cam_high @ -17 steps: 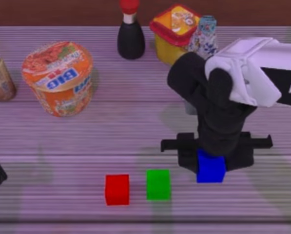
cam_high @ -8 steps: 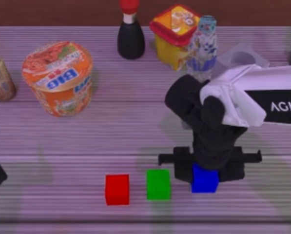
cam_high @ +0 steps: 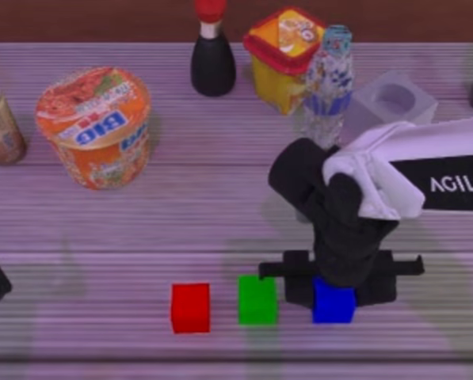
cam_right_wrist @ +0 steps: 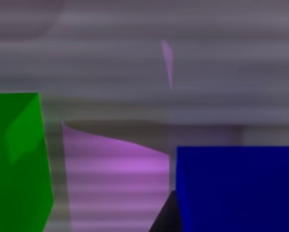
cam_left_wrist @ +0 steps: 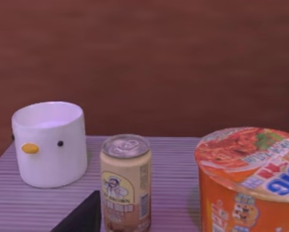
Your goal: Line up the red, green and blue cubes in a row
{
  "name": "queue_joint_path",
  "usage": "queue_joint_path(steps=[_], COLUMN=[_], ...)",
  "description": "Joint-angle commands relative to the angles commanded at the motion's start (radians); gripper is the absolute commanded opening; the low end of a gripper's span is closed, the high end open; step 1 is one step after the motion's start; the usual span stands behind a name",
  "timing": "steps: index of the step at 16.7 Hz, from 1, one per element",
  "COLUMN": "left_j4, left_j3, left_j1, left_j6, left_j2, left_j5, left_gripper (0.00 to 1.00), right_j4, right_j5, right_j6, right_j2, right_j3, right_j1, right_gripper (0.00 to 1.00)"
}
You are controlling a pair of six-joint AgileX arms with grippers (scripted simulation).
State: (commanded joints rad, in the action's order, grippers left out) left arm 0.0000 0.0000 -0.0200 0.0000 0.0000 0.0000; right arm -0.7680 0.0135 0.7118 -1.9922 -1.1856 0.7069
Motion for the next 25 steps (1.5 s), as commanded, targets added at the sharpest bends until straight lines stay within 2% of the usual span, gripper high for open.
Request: queue_joint_path(steps=[11, 21, 25], left_j4=[0.0, 0.0, 0.0], left_j3=[0.0, 0.0, 0.0], left_j1=[0.0, 0.0, 0.0], left_j6=[0.0, 0.0, 0.0], left_j2=[0.0, 0.0, 0.0], left_j5=[0.0, 0.0, 0.0], left_gripper=[1.0, 1.0, 1.0], right_j4=[0.0, -0.004, -0.117], right_j5=[0.0, 0.0, -0.001], right_j6=[0.0, 0.0, 0.001], right_j2=[0.0, 0.002, 0.047], right_j3=[0.0, -0.003, -0.071], right_j1=[0.0, 0.0, 0.005], right_gripper=[0.98, 1.0, 1.0])
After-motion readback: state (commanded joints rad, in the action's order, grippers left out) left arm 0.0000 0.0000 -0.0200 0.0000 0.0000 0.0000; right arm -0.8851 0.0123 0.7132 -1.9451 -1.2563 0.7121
